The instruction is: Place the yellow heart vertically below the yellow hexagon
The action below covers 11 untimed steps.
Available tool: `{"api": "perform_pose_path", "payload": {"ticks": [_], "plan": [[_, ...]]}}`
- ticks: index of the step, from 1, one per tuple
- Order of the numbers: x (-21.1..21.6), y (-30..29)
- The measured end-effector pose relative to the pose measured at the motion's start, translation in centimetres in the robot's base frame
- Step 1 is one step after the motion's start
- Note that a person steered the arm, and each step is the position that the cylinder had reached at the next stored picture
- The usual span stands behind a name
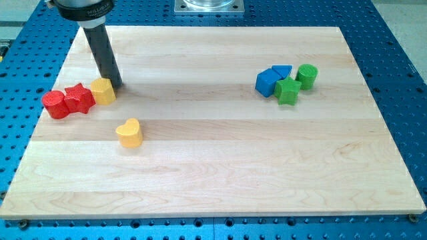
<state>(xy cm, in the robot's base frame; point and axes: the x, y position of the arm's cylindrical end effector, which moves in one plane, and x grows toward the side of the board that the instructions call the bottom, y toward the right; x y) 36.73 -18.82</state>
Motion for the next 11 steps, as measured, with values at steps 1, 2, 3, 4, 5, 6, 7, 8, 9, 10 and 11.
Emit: {"api": "perform_pose_path", "payload": {"ticks": [1, 2, 3, 4, 5, 6, 7, 8, 9, 10, 11], "plan": [[-0.1, 1.0], [3.8, 3.5], [7.3, 6.7], [11.2, 7.6], [15.1, 7.7], [16.1, 7.2], [15.9, 6.5], [15.4, 4.6], [11.8, 4.5], [10.8, 4.4], [10.4, 7.0]]}}
